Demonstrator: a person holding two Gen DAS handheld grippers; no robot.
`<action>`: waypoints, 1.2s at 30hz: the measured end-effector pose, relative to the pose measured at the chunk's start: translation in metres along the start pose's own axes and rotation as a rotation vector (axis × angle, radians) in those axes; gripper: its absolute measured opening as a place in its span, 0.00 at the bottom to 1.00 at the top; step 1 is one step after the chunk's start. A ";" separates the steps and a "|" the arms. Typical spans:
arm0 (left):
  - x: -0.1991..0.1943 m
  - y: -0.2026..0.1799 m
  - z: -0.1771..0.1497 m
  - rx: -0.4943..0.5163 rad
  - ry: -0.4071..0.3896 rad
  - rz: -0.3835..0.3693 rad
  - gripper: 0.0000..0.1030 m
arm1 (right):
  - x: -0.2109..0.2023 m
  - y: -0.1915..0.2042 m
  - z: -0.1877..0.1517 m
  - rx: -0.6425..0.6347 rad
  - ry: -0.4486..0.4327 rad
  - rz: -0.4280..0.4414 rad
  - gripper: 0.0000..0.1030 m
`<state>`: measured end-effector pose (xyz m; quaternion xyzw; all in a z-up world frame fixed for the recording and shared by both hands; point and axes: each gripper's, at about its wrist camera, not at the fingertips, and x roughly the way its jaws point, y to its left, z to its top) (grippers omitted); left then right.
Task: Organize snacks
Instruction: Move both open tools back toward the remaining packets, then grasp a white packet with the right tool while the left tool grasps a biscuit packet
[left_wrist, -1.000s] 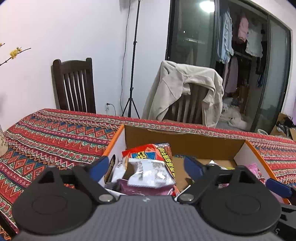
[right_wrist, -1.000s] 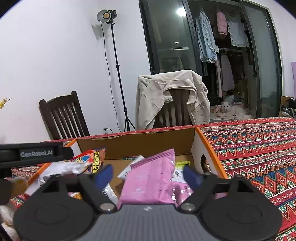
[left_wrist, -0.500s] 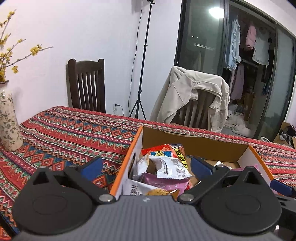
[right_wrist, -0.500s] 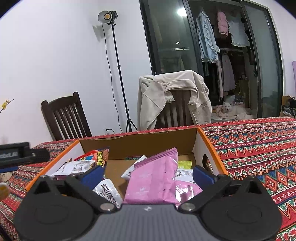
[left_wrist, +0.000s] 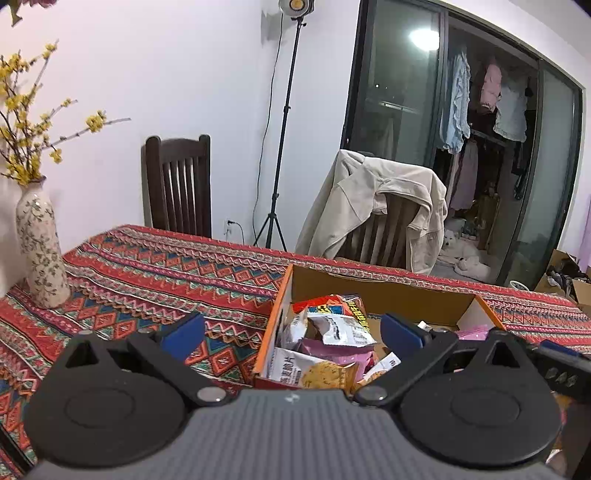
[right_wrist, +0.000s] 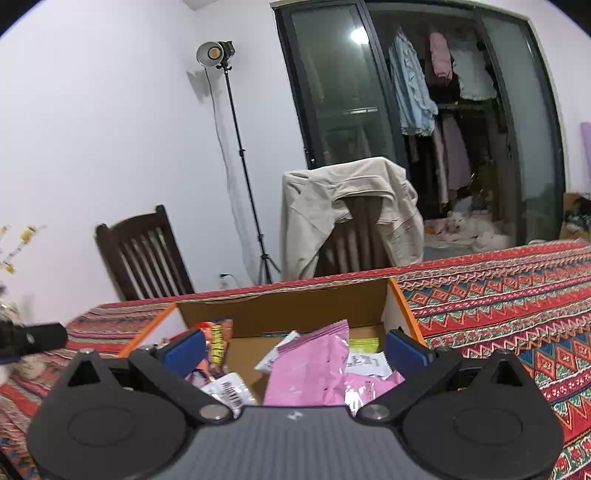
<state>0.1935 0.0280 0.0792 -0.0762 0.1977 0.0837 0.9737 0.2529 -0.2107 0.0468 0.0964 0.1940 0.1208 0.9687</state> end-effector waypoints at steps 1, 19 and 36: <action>-0.003 0.000 -0.001 0.003 -0.004 0.000 1.00 | -0.005 -0.002 0.001 0.002 0.005 0.010 1.00; -0.032 0.005 -0.063 0.014 0.123 -0.066 1.00 | -0.079 -0.054 -0.023 -0.103 0.154 -0.010 1.00; -0.047 0.011 -0.103 0.035 0.065 -0.121 1.00 | -0.097 -0.087 -0.073 -0.073 0.142 -0.083 1.00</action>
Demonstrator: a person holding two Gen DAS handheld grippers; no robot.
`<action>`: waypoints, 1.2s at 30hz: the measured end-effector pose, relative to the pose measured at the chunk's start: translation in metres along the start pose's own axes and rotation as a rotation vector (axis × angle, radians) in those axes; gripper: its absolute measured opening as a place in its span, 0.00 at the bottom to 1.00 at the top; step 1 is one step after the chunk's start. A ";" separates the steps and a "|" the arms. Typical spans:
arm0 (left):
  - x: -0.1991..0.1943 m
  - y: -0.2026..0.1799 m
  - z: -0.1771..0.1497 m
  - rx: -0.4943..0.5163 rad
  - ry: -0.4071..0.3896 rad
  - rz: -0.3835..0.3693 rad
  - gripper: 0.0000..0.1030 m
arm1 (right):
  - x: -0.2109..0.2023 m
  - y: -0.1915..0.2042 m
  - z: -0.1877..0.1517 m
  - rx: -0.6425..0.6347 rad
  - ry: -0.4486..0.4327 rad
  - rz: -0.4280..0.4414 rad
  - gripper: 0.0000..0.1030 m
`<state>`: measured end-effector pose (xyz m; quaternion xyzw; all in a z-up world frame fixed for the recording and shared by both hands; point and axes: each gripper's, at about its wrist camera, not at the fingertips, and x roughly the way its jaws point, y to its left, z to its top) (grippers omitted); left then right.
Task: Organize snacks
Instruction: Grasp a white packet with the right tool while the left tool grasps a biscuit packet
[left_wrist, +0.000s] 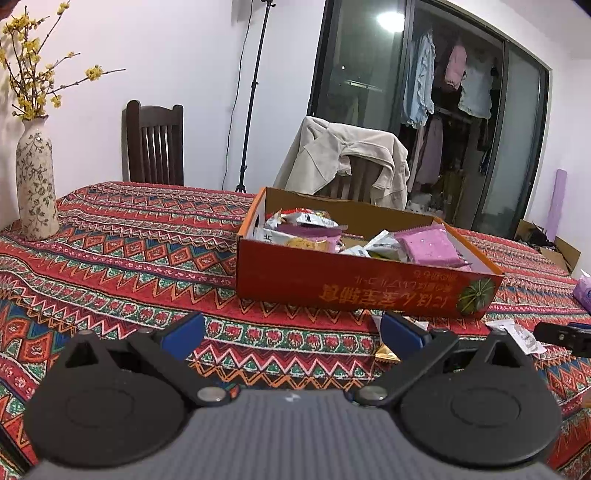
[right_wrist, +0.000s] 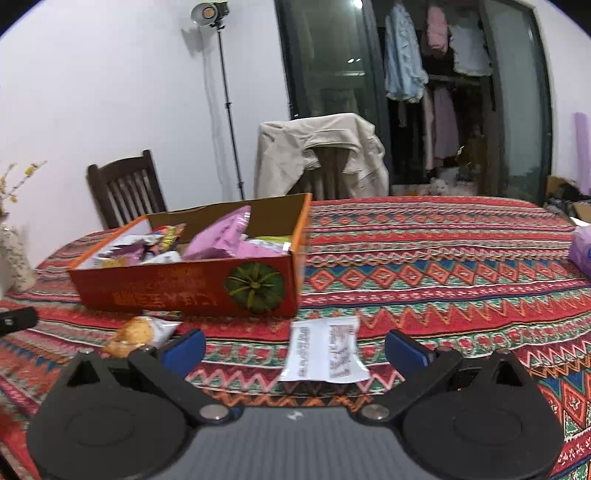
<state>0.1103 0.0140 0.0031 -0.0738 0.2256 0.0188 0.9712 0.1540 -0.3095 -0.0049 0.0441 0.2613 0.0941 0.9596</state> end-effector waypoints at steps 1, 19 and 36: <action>0.001 0.001 -0.001 -0.001 0.001 -0.005 1.00 | 0.003 -0.001 -0.003 0.002 0.004 -0.009 1.00; 0.006 0.007 -0.008 -0.028 0.036 -0.023 1.00 | 0.037 0.002 0.020 -0.018 0.163 -0.087 0.98; 0.011 0.010 -0.010 -0.044 0.047 -0.005 1.00 | 0.068 0.006 0.002 -0.024 0.159 -0.158 0.45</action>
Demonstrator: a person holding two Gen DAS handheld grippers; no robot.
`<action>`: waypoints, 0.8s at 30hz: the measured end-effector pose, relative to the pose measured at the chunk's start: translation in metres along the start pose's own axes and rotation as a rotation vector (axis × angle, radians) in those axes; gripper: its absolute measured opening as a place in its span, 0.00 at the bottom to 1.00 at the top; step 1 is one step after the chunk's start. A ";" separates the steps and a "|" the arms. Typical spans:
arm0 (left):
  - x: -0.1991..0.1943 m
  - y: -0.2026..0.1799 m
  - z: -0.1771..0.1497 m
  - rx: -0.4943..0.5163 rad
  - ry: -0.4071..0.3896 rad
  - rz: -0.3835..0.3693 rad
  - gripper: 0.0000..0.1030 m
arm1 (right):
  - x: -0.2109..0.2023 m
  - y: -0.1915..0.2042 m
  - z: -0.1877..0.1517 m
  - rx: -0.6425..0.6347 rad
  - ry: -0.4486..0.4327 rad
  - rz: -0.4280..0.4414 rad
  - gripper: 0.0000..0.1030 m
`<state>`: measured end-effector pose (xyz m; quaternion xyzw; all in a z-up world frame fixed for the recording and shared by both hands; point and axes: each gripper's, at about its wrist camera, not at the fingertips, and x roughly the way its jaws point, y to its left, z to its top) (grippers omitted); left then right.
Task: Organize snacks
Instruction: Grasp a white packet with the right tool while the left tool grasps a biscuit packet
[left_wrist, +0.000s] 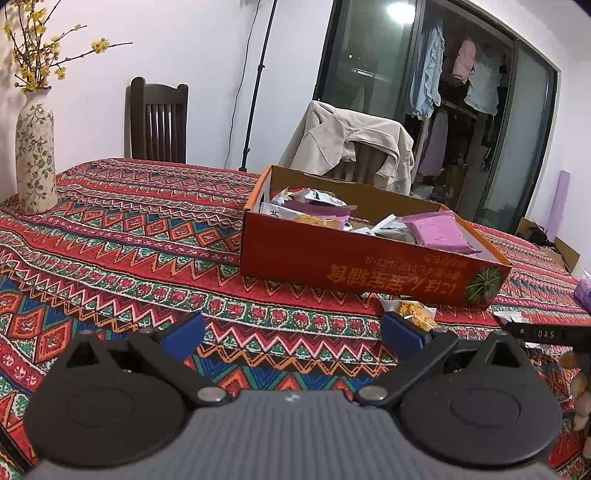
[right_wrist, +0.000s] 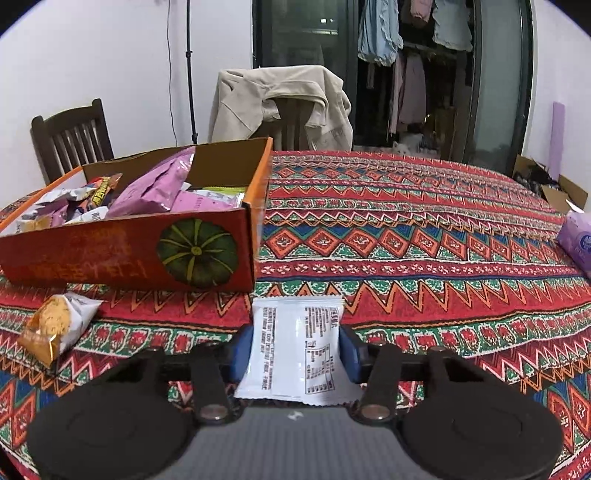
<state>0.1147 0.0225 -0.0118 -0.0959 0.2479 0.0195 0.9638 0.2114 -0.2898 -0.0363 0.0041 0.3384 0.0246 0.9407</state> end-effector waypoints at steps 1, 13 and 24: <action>0.000 0.000 0.000 -0.001 0.000 0.002 1.00 | -0.001 0.001 -0.001 -0.002 -0.005 -0.002 0.45; 0.003 0.001 0.000 -0.008 0.003 0.002 1.00 | -0.020 0.000 -0.002 0.001 -0.073 0.000 0.40; 0.001 -0.005 0.001 0.019 -0.052 0.012 1.00 | -0.026 0.000 0.002 -0.006 -0.104 0.022 0.40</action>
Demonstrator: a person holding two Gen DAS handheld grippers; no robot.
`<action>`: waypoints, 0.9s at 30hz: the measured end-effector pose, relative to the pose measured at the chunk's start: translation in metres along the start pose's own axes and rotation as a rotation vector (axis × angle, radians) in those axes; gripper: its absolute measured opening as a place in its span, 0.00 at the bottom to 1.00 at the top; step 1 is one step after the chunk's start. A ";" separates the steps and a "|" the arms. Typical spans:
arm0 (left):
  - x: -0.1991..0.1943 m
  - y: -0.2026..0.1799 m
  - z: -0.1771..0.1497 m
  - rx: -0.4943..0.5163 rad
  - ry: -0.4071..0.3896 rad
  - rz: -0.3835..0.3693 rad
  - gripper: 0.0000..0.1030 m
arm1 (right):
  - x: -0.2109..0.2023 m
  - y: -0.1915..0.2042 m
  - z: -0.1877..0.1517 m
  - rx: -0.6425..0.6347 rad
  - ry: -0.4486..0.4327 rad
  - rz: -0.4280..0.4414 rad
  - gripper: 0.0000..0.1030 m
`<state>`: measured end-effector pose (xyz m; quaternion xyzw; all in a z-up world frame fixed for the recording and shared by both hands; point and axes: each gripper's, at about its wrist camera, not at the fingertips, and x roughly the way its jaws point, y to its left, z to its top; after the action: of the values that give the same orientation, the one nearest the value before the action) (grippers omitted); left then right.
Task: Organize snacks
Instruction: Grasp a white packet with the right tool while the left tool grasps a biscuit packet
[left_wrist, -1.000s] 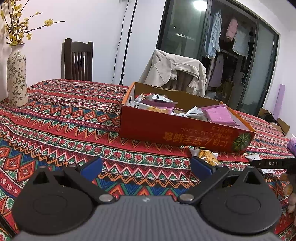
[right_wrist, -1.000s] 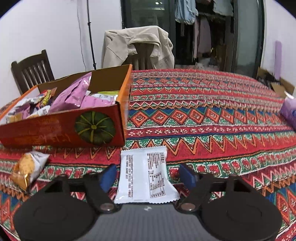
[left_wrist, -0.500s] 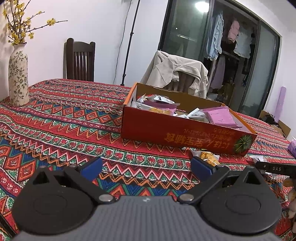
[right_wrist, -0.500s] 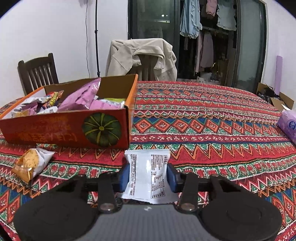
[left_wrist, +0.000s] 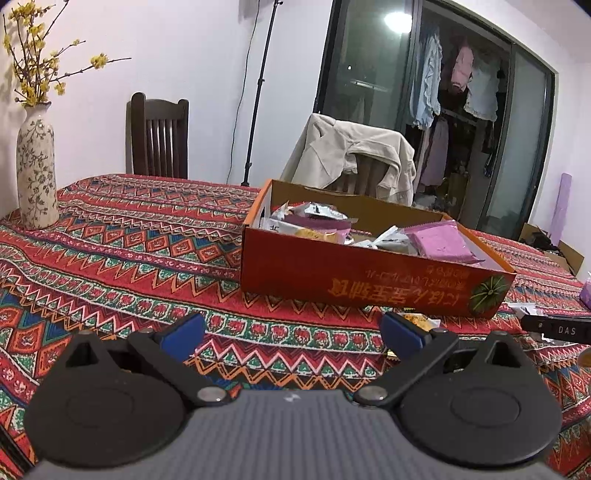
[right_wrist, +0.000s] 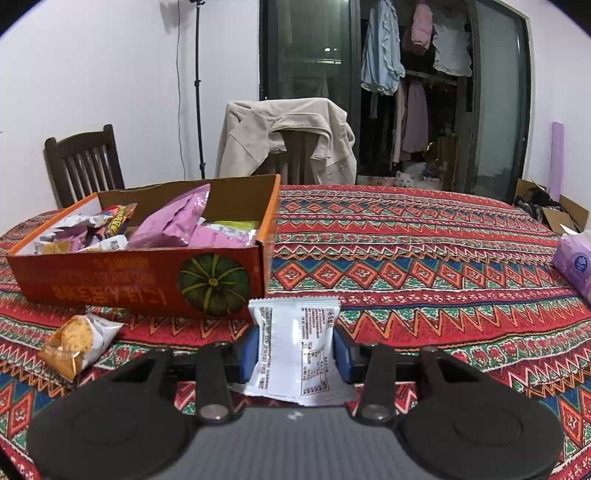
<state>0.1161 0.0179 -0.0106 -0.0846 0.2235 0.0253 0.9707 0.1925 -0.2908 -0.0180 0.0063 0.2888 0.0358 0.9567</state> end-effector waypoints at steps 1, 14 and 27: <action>0.000 0.000 0.000 -0.001 -0.002 0.000 1.00 | -0.001 0.000 0.000 0.000 -0.003 0.003 0.40; 0.011 -0.030 0.009 0.050 0.079 -0.008 1.00 | -0.019 -0.002 0.005 0.017 -0.083 0.126 0.40; 0.077 -0.121 -0.004 0.202 0.176 -0.010 0.65 | -0.015 -0.002 0.003 0.016 -0.092 0.145 0.40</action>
<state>0.1944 -0.1009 -0.0298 0.0105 0.3088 -0.0098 0.9510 0.1818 -0.2943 -0.0071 0.0366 0.2438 0.1025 0.9637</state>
